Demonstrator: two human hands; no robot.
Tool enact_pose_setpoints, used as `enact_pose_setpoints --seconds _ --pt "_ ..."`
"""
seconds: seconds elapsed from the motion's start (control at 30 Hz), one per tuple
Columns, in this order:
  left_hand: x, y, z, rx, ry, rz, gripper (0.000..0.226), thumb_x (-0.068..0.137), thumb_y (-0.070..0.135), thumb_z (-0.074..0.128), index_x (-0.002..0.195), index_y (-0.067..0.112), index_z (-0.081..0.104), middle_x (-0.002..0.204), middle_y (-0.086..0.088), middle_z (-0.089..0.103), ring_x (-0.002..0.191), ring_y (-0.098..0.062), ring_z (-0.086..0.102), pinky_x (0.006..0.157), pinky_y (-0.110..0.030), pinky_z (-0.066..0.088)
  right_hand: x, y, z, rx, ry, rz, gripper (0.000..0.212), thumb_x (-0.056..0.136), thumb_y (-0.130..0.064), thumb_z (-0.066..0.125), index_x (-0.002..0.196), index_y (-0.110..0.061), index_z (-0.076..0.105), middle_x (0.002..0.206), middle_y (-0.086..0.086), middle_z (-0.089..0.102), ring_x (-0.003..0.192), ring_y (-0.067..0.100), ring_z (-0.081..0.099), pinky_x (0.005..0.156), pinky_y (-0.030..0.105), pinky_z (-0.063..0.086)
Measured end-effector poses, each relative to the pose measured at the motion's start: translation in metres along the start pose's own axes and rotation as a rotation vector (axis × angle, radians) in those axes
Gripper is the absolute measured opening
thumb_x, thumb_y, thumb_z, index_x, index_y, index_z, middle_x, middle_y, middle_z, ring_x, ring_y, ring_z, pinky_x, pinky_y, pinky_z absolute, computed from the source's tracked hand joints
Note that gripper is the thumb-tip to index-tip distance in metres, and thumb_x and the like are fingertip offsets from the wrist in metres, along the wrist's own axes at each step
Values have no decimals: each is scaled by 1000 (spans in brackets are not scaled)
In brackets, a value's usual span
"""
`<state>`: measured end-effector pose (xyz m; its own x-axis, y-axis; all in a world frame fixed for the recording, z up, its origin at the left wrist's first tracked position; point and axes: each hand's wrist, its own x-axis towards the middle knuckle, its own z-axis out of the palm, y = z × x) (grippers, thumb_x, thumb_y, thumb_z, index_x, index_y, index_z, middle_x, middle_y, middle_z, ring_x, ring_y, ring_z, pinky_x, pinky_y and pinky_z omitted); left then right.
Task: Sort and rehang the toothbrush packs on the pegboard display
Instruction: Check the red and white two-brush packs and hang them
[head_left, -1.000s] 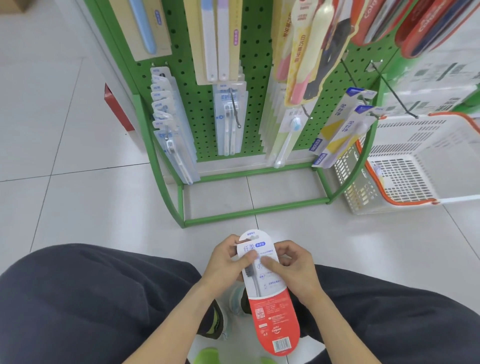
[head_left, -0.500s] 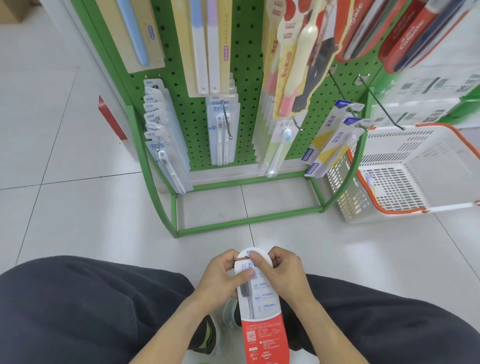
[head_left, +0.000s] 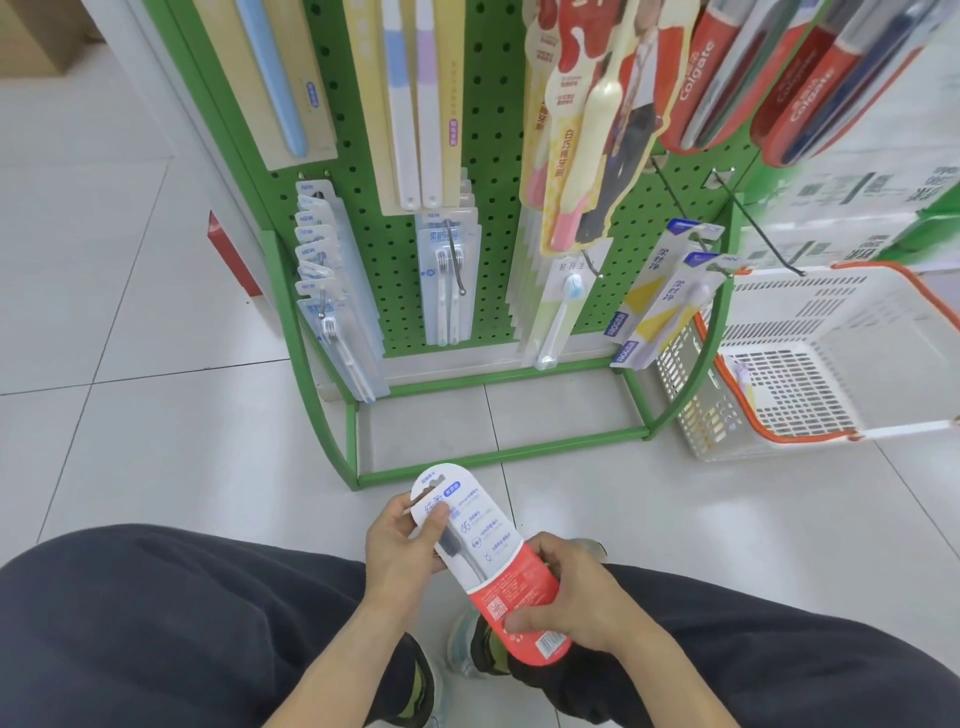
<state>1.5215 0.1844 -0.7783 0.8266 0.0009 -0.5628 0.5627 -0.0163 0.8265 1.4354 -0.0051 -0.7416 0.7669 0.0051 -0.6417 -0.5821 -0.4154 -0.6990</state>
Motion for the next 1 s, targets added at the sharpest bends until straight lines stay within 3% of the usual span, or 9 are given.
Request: enact_pose_setpoints --seconds 0.1,0.2,0.37,0.5,0.57,0.63,0.73,0.87,1.0 --pt "3 -2 -2 39 57 -16 23 93 21 70 111 18 56 102 0 76 97 -17 73 68 -36 62 -1 -1 0 141 -42 -60 59 74 -29 92 126 -34 65 112 -16 75 105 5 71 100 40 56" --pt "5 0 -2 49 109 -23 28 92 26 71 112 19 52 105 0 75 97 -16 73 71 -36 61 -4 -3 -1 205 -92 -142 61 81 -17 87 135 -34 63 121 -8 74 113 15 70 102 44 55" --pt "-2 15 5 177 137 40 40 96 35 63 125 21 40 110 2 62 88 -7 66 65 -25 56 -9 -6 2 141 -59 -262 71 86 -14 75 139 -54 53 127 -13 67 113 17 66 94 35 59" --pt "-20 31 26 187 -115 43 65 95 61 41 150 28 29 132 1 56 118 -18 58 105 -47 51 -10 -9 10 82 95 -322 71 89 -2 66 130 -59 58 112 -17 57 101 8 61 84 20 52" --pt "-29 37 36 164 -208 24 54 100 58 39 143 26 39 122 1 59 115 -21 60 107 -50 48 -10 -6 10 107 117 -332 77 86 7 60 129 -56 61 115 -21 52 103 7 59 83 17 49" --pt "-34 41 44 167 -194 69 34 107 38 42 115 9 60 101 -12 68 101 -32 68 97 -50 55 -11 -5 8 134 140 -358 80 81 11 58 132 -50 62 130 -19 47 115 3 57 85 16 49" --pt "-42 52 50 117 -171 88 26 107 17 46 104 6 70 92 -13 77 86 -27 76 82 -44 62 -14 -9 3 161 181 -420 74 79 2 70 136 -44 60 148 -20 34 135 -4 44 93 18 52" --pt "-49 67 56 162 -235 168 22 104 16 53 104 12 74 87 -8 79 81 -29 76 81 -52 61 -20 -11 -5 196 246 -450 66 72 -24 90 128 -45 61 144 -26 32 121 2 58 87 23 57" --pt "-57 83 69 168 -285 271 17 98 21 64 93 11 77 82 -12 78 79 -37 75 79 -57 60 -18 -13 -13 191 586 -470 48 73 -46 81 110 -50 51 133 -22 45 113 6 60 82 27 56"
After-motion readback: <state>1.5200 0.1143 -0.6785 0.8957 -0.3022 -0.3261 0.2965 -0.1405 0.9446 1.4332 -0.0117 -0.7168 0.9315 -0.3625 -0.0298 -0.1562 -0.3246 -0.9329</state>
